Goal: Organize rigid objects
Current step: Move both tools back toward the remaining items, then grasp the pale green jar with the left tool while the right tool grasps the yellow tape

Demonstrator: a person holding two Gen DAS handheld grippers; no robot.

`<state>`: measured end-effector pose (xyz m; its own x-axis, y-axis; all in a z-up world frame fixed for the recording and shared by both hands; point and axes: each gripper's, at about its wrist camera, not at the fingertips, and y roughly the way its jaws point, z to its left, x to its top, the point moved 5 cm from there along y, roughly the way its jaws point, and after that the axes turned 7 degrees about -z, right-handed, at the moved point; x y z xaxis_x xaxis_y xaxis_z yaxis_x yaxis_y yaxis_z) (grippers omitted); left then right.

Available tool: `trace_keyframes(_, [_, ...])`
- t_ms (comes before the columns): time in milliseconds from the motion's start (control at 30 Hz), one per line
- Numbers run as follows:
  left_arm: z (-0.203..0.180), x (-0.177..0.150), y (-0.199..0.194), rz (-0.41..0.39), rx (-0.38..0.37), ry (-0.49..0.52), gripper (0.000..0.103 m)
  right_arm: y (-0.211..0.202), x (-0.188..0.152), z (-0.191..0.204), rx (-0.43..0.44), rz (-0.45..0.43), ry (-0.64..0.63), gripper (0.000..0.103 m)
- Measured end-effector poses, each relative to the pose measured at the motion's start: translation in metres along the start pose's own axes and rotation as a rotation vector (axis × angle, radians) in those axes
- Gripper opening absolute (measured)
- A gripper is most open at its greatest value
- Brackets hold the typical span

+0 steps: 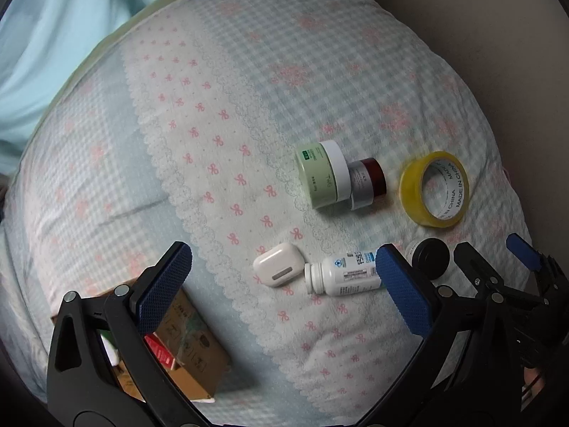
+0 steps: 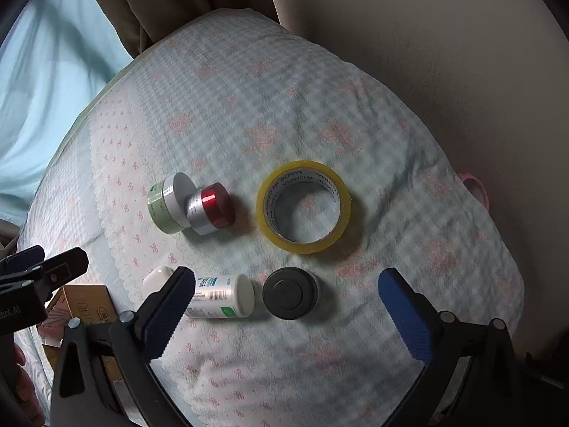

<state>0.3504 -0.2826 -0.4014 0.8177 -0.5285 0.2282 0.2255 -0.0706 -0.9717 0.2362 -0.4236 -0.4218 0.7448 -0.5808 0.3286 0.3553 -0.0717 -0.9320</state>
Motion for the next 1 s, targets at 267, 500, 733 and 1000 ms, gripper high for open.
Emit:
trace_keyframes(267, [-0.01, 0.03, 0.074, 0.122, -0.071, -0.104, 0.101, 0.061, -0.001, -0.015, -0.064, -0.019, 0.039, 0.103])
trace_keyframes(500, [-0.011, 0.052, 0.117, 0.2, -0.052, -0.137, 0.097, 0.085, -0.003, -0.019, -0.062, -0.035, 0.052, 0.103])
trace_keyframes(733, [-0.016, 0.057, 0.142, 0.258, -0.078, -0.15, 0.076, 0.101, 0.003, -0.011, -0.062, -0.039, 0.015, 0.103])
trace_keyframes(1000, [-0.013, 0.067, 0.164, 0.298, -0.107, -0.167, 0.056, 0.109, 0.007, -0.008, -0.096, -0.051, -0.018, 0.103])
